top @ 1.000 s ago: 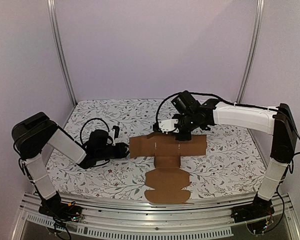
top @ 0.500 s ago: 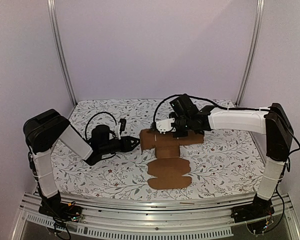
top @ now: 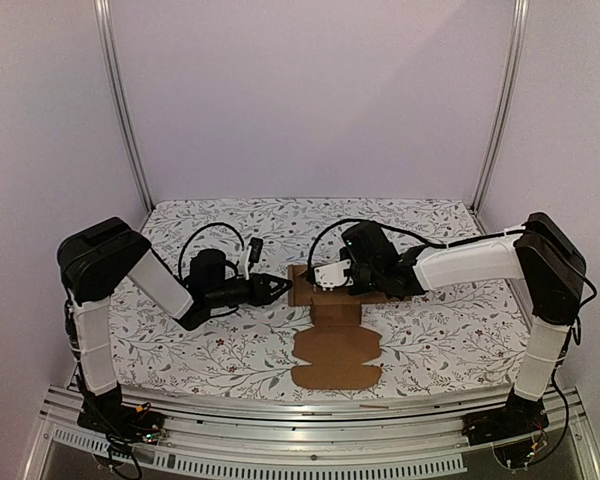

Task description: Fold the paper box

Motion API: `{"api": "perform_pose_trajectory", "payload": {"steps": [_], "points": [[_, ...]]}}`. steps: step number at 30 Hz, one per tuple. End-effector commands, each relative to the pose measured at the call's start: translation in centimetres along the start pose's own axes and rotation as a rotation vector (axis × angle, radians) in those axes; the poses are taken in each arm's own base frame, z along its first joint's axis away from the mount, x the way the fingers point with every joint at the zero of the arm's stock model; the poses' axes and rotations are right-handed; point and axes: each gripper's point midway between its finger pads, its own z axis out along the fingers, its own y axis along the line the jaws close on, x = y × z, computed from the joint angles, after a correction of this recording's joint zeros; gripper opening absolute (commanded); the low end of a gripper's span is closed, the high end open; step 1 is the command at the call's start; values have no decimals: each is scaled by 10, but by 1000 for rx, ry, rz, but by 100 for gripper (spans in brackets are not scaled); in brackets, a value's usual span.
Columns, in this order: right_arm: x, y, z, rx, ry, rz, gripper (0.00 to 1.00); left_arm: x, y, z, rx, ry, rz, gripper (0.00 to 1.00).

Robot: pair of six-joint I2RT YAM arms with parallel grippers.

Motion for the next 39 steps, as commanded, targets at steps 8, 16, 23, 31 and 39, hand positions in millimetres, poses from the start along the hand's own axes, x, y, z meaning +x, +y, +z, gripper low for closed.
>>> {"api": "perform_pose_trajectory", "payload": {"steps": [8, 16, 23, 31, 39], "points": [[-5, -15, -6, 83, -26, 43, 0, 1, -8, 9, 23, -3, 41, 43], [-1, -32, -8, 96, -19, 87, 0, -12, 0, -1, -40, -45, -4, 57], [-2, -40, -9, 98, -9, 86, 0, -33, 31, -3, -308, -39, -1, 52], [-2, -47, -13, 100, 0, 89, 0, -37, 31, 0, -344, 25, 11, 14], [-8, -26, -45, -280, -49, 177, 32, -48, 27, -6, -365, -1, 126, 0]]}}
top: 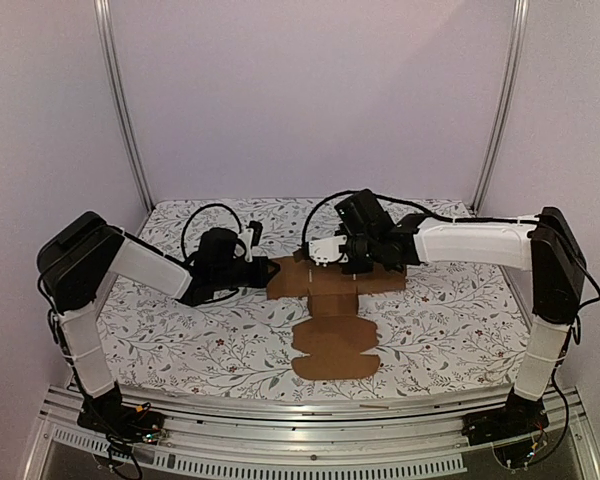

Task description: Fold the paper box

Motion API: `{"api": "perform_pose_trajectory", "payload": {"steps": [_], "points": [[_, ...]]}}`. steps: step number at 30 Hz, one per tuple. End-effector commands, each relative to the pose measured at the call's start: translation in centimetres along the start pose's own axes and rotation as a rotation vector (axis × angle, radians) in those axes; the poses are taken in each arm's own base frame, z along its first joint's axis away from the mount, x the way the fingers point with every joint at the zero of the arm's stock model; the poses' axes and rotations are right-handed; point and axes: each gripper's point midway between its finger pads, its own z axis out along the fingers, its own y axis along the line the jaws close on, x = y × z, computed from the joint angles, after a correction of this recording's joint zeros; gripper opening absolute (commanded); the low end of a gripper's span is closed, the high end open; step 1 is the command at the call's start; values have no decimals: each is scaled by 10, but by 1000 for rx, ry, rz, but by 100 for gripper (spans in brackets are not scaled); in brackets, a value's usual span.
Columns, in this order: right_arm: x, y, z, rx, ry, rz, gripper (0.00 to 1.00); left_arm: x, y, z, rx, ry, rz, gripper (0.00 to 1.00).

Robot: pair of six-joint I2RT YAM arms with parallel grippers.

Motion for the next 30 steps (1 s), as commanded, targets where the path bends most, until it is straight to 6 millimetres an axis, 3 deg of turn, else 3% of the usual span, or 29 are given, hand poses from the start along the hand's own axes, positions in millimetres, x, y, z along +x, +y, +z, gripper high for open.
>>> {"api": "perform_pose_trajectory", "payload": {"steps": [1, 5, 9, 12, 15, 18, 21, 24, 27, 30], "points": [[-1, 14, -39, -313, -31, 118, 36, -13, -1, -9, -36, -34, 106, 0], [4, 40, -48, -547, 9, 182, 39, -22, -2, -14, -54, -60, 182, 0], [10, 49, -37, -607, 47, 220, 38, -25, -6, -19, -50, -73, 240, 0], [6, 33, -41, -601, 18, 243, 39, -22, -11, -20, -60, -57, 318, 0], [-3, 6, -62, -596, -55, 235, 44, -19, -18, -23, -79, -47, 404, 0], [-10, -19, -80, -555, -131, 213, 59, -17, -25, -26, -77, -53, 449, 0], [-9, -35, -81, -505, -149, 187, 65, -23, -25, -29, -106, -75, 476, 0], [-2, -38, -65, -495, -116, 179, 66, -26, -30, -32, -111, -91, 508, 0], [6, -32, -47, -513, -83, 178, 66, -29, -35, -36, -117, -104, 535, 0], [12, -21, -42, -556, -60, 169, 62, -31, -36, -39, -135, -116, 551, 0]]}}
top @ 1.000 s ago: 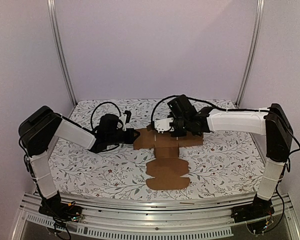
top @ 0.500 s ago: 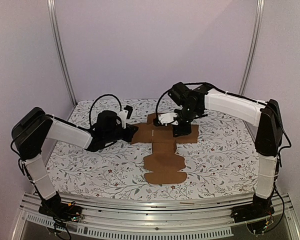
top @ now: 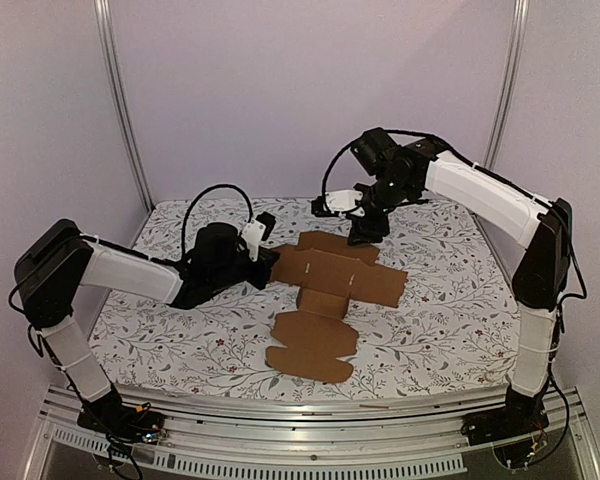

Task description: Fold the paper box

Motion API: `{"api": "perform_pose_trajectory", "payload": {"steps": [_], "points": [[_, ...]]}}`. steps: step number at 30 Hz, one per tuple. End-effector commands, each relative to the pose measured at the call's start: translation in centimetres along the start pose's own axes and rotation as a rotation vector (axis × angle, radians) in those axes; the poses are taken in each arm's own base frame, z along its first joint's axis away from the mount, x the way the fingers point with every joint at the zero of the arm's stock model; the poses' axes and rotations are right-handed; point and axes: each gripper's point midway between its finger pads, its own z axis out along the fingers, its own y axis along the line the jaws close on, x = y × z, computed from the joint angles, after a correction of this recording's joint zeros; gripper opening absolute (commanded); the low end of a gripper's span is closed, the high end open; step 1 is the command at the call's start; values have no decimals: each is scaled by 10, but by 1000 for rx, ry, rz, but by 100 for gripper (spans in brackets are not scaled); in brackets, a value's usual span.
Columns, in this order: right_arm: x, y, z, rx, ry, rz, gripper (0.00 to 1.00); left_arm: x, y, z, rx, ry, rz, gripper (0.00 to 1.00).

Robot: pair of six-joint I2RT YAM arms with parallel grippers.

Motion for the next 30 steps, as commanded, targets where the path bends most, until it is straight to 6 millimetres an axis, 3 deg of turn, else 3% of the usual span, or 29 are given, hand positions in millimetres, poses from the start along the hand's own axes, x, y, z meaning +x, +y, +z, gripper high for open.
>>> {"api": "perform_pose_trajectory", "payload": {"steps": [1, 6, 13, 23, 30], "points": [[22, 14, 24, -98, 75, -9, 61, -4, -2, -9, -36, -11, 66, 0], [23, 21, 28, -134, 78, 16, 53, -8, -5, -14, -55, -38, 98, 0], [21, 24, 35, -159, 81, 61, 30, -10, -4, -18, -73, -56, 102, 0], [21, 25, 48, -182, 86, 100, 22, -14, -5, -22, -70, -79, 96, 0], [13, 20, 45, -170, 56, 129, 19, -14, -7, -22, -63, -79, 97, 0]]}}
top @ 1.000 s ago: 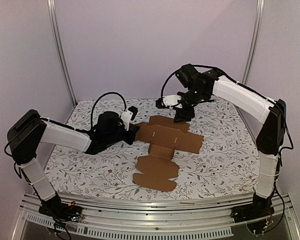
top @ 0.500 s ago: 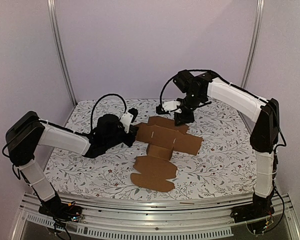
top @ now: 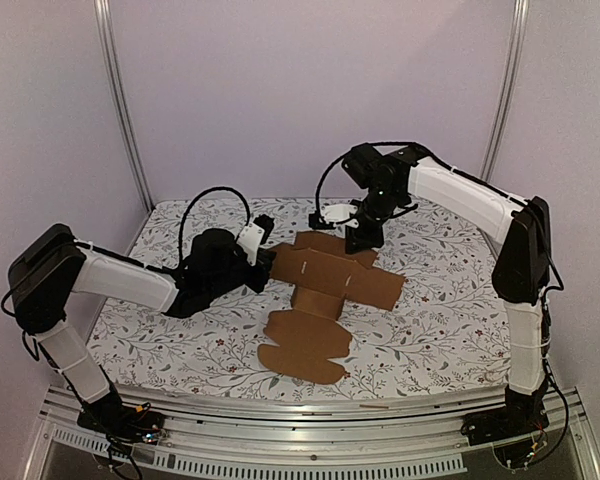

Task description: Fold the paper box

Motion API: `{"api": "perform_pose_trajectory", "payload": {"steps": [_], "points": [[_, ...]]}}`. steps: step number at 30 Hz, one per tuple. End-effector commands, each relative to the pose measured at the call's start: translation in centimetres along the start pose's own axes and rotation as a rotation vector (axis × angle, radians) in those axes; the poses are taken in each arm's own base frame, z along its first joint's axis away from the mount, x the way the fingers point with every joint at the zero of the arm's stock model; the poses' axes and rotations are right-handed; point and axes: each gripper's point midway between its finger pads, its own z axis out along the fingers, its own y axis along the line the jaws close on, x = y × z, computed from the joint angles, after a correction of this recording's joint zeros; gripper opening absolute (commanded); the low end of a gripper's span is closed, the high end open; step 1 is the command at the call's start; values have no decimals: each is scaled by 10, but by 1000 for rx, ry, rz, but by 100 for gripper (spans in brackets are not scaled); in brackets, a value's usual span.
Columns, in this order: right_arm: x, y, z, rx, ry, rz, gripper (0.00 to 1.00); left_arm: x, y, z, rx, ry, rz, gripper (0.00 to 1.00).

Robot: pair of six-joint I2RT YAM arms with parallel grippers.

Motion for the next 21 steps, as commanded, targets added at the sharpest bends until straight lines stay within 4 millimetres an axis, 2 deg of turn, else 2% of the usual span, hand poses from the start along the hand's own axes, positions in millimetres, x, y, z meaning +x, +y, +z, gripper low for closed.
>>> {"api": "perform_pose_trajectory", "payload": {"steps": [1, 7, 11, 13, 14, 16, 19, 21], "points": [[-8, -2, -1, -8, -30, 33, 19, -6, -5, -5, 9, -23, 12, 0], [-10, -3, -6, 0, -36, 33, 13, -6, -6, -5, 12, -25, 9, 0], [-7, 0, -3, -15, -23, 33, 0, -5, -5, -5, 5, -25, 5, 0], [-5, 0, -2, -15, -16, 34, 0, -4, -3, -3, -7, -17, -2, 0], [-4, -3, -3, 4, -9, 32, 0, -2, -2, -3, -16, -13, -8, 3], [0, -16, -4, 69, 18, 15, 0, -1, 3, -5, -37, -14, -50, 20], [4, -44, -3, 228, 56, -11, 0, 0, 11, -12, -49, -34, -120, 30], [3, -54, -3, 308, 64, -33, 0, 8, 17, -19, -57, -44, -176, 34]]}}
